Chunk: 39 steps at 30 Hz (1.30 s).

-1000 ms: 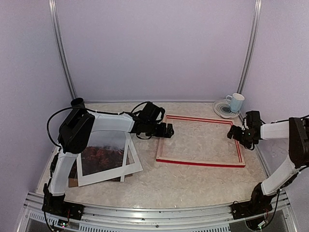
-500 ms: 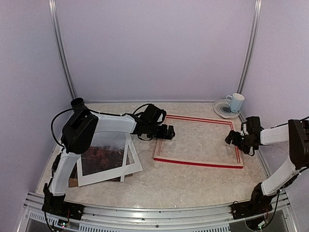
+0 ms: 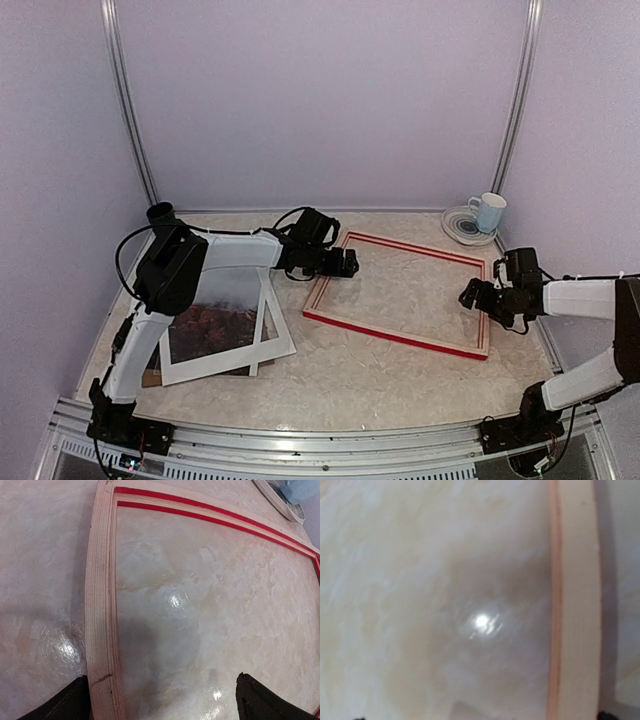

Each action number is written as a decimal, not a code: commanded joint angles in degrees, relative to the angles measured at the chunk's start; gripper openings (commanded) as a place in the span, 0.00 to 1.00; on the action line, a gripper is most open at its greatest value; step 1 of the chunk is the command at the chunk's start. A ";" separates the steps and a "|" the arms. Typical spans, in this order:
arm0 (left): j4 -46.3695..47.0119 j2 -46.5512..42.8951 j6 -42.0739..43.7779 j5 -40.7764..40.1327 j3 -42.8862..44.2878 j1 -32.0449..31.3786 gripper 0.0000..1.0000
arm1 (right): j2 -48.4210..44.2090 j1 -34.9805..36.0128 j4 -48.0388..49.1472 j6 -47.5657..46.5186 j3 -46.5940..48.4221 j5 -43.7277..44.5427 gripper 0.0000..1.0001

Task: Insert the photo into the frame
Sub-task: Rotate the frame body at the center of the board.

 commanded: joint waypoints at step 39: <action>6.25 -2.32 3.59 -1.90 0.25 1.83 0.99 | -12.27 12.49 -8.78 6.66 3.88 17.24 0.99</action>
